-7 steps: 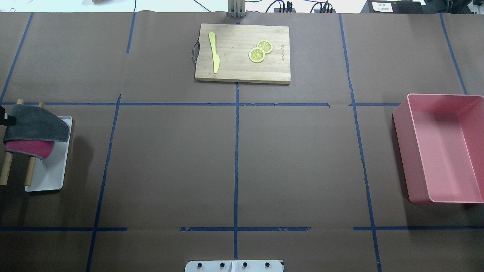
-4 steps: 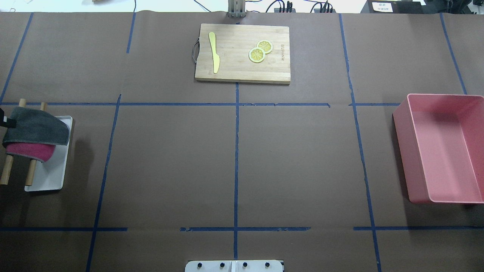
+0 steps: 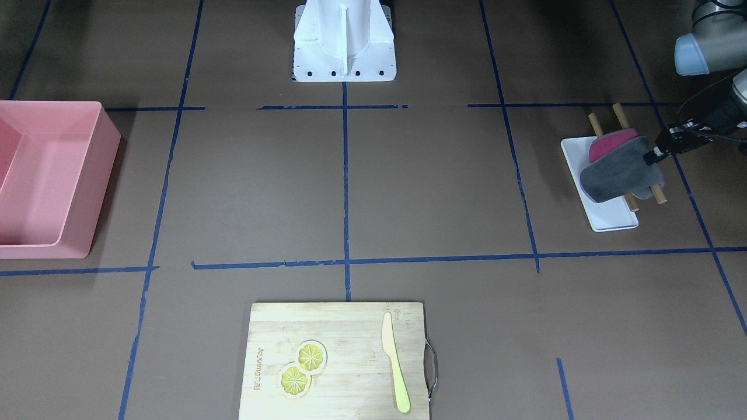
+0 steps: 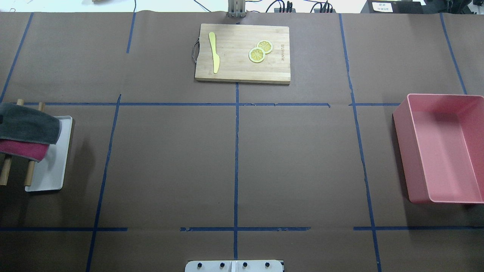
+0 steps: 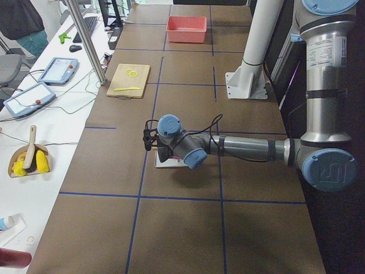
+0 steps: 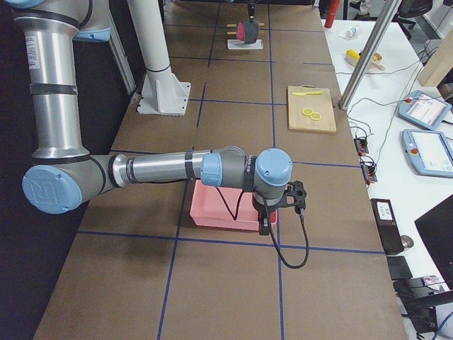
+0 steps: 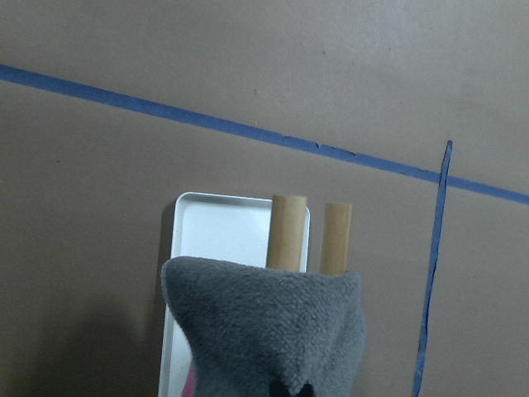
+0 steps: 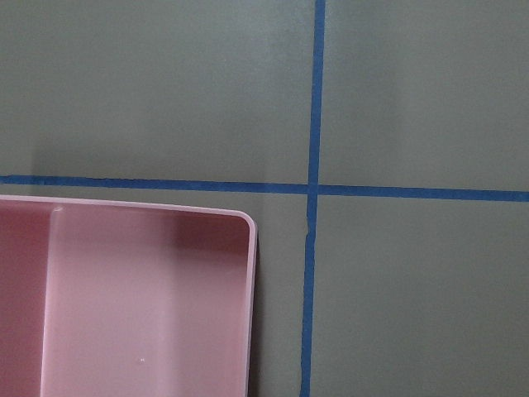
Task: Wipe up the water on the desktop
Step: 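Lift the towel off the rack with the left gripper, then carry the towel to table center with left gripper while right gripper approaches, then grasp the towel with the right gripper beside the left gripper, then open and withdraw the left gripper while right gripper lowers the towel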
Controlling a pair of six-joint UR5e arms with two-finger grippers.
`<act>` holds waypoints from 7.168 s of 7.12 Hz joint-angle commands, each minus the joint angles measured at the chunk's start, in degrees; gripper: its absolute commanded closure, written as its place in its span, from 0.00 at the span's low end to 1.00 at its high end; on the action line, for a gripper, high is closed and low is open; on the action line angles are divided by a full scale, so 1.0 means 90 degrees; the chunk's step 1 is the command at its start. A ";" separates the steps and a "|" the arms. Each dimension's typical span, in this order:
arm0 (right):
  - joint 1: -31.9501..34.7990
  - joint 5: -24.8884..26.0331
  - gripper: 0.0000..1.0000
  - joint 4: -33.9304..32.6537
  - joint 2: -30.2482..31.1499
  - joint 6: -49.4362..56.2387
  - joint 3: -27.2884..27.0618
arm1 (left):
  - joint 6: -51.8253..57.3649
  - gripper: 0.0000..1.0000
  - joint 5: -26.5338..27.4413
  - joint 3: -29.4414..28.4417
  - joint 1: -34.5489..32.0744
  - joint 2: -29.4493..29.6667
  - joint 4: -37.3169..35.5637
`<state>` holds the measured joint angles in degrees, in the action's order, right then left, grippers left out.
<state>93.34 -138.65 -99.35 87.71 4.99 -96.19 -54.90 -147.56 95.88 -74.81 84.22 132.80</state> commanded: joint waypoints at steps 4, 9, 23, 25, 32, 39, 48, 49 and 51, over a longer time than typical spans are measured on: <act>-0.0058 -0.0064 0.00 0.0343 -0.0078 -0.0647 -0.0365 | -0.0072 0.97 -0.0226 0.0341 -0.0398 0.0853 -0.1302; -0.1226 -0.0005 0.00 0.3569 -0.0214 -0.3414 -0.0493 | -0.0731 0.97 -0.0032 0.1504 -0.0565 0.2750 -0.5116; -0.7988 0.7700 0.00 0.4008 -0.3154 -0.5193 -0.1773 | -0.6691 0.97 0.3035 0.1036 0.2987 0.5105 -0.4385; -0.7998 0.7690 0.01 0.4008 -0.3164 -0.5193 -0.1763 | -0.6848 0.97 0.3143 0.1026 0.3272 0.5407 -0.4395; -0.8125 0.7700 0.04 0.4018 -0.3164 -0.5241 -0.1753 | -0.7093 0.96 0.3114 0.1074 0.3674 0.5838 -0.4395; -0.8164 0.7612 0.96 0.4105 -0.3116 -0.5261 -0.1869 | -0.7113 0.96 0.3104 0.1006 0.3684 0.5887 -0.4385; -0.8164 0.7583 1.00 0.4038 -0.3038 -0.5271 -0.2045 | -0.7025 0.00 0.3094 0.1133 0.3635 0.5809 -0.4394; -0.8154 0.7583 1.00 0.3892 -0.2776 -0.5281 -0.2259 | -0.6909 0.00 0.3085 0.1182 0.3403 0.5654 -0.4443; -0.8154 0.7622 1.00 0.1900 -0.2782 -0.5291 -0.2796 | -0.5530 0.00 0.2424 0.1774 0.2555 0.5001 -0.5413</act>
<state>19.95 -70.12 -72.01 62.79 -42.63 -118.64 -112.25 -122.34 108.57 -47.30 132.46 89.48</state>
